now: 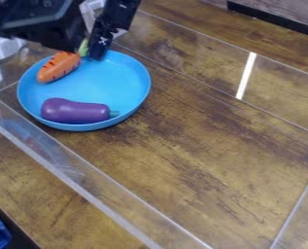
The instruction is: Remove the lemon from the blue tray and put it on the table
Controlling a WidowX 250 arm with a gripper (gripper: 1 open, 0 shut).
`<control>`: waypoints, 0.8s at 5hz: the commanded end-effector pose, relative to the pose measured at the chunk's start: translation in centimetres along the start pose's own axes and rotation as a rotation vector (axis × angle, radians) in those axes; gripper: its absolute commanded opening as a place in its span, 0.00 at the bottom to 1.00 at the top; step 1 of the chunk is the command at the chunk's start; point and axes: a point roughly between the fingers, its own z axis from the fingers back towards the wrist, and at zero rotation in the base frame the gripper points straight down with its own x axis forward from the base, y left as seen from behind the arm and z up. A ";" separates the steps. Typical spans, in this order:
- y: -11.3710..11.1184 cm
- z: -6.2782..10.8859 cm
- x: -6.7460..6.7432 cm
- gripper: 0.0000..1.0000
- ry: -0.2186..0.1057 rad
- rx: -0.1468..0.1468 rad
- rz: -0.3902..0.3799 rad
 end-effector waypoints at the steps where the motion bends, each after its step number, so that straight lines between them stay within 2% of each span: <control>1: -0.1 2.2 -1.0 0.00 -0.021 0.024 0.039; 2: -0.2 2.3 -1.0 1.00 -0.016 0.015 0.060; 4: 1.1 1.9 0.2 1.00 0.002 0.024 0.033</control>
